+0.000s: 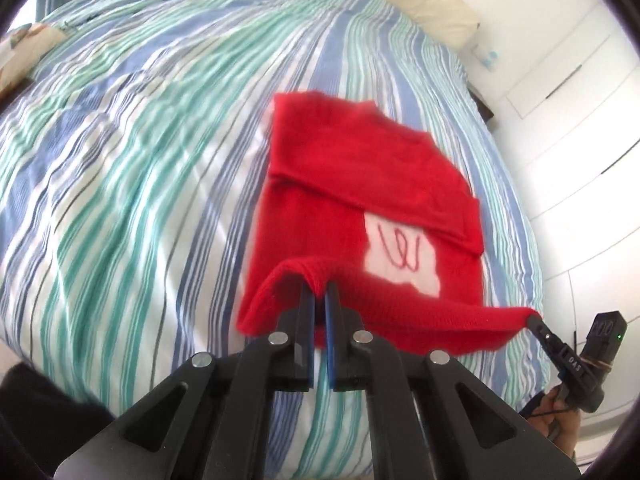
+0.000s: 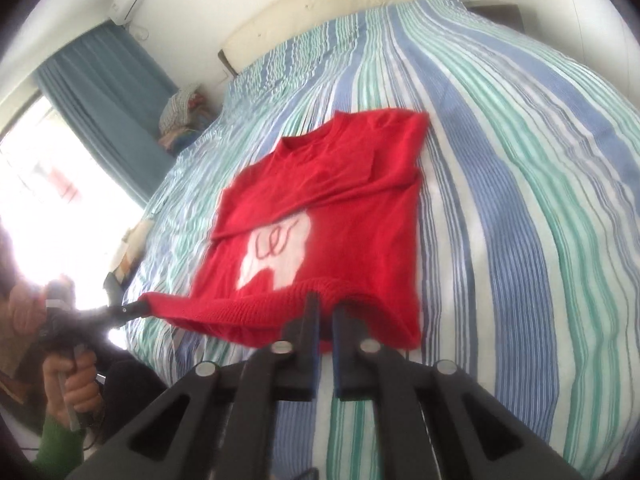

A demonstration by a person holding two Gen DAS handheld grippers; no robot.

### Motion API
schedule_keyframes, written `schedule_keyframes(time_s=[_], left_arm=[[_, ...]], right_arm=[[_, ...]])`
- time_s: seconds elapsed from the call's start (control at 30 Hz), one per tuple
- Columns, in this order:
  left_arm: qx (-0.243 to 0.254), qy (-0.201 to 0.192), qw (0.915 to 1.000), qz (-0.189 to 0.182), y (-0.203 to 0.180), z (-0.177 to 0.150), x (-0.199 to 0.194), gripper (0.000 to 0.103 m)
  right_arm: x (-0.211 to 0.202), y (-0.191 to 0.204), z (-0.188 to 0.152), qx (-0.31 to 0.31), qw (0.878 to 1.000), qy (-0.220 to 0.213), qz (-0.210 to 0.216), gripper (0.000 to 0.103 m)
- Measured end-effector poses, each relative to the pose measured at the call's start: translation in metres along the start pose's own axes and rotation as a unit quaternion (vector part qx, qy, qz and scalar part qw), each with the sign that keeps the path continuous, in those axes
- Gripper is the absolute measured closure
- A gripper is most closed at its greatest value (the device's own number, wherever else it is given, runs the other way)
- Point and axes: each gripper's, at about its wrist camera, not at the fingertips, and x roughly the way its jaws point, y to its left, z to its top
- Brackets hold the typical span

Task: Fold small clothes
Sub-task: 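Lift the hem with both grippers and fold it up onto the collar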

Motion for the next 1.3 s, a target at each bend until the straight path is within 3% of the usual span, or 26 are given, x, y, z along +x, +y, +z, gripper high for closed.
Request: schedule_keyframes(time_s=[0.23,0.43,0.67,0.77,0.83,0.87,0.9,0.97,1.03,1.1,1.17,1.2,1.3], left_arm=[[-0.006,-0.001,1.0,0.002,-0.006,0.083,0.048,0.101],[-0.005,0.001,0.9997,0.025,-0.012,0.153,0.106,0.101],[-0.005,0.015,0.997,0.076,-0.008,0.194,0.169,0.1],[-0.006,-0.001,0.9936,0.113,-0.009,0.205,0.18,0.089],[-0.019,-0.024,0.9892,0.143,-0.005,0.213,0.173,0.07],[-0.026,-0.038,0.9889,0.141,-0.002,0.217,0.166,0.054],[-0.032,-0.054,0.9884,0.138,0.001,0.218,0.155,0.047],[-0.029,-0.077,0.9888,0.125,0.001,0.213,0.134,0.042],[-0.009,-0.078,0.9912,0.107,-0.007,0.198,0.117,0.039],[0.033,-0.063,0.9942,0.08,-0.02,0.171,0.105,0.031],[0.078,-0.047,0.9932,0.072,-0.032,0.138,0.104,0.019],[0.096,-0.035,0.992,0.074,-0.036,0.121,0.109,0.013],[0.119,0.016,0.9874,0.103,-0.035,0.085,0.141,0.013]], right_arm=[[0.054,-0.001,0.083,-0.049,0.998,-0.015,-0.03,0.098],[0.115,-0.025,0.154,-0.028,0.999,-0.005,-0.041,0.098],[0.186,-0.047,0.212,-0.002,0.998,0.015,-0.064,0.098],[0.213,-0.062,0.221,0.027,0.998,0.029,-0.056,0.098],[0.228,-0.075,0.222,0.058,0.997,0.034,-0.037,0.094],[0.232,-0.081,0.221,0.072,0.996,0.034,-0.036,0.088],[0.232,-0.086,0.222,0.083,0.995,0.032,-0.037,0.084],[0.22,-0.086,0.224,0.082,0.996,0.015,-0.037,0.074],[0.199,-0.074,0.225,0.044,0.998,0.001,-0.036,0.07],[0.179,-0.052,0.221,-0.017,0.999,0.005,-0.033,0.07],[0.162,-0.027,0.204,-0.078,0.997,0.028,0.003,0.068],[0.155,-0.016,0.19,-0.102,0.993,0.045,0.026,0.062],[0.153,-0.009,0.139,-0.132,0.985,0.096,0.06,0.046]])
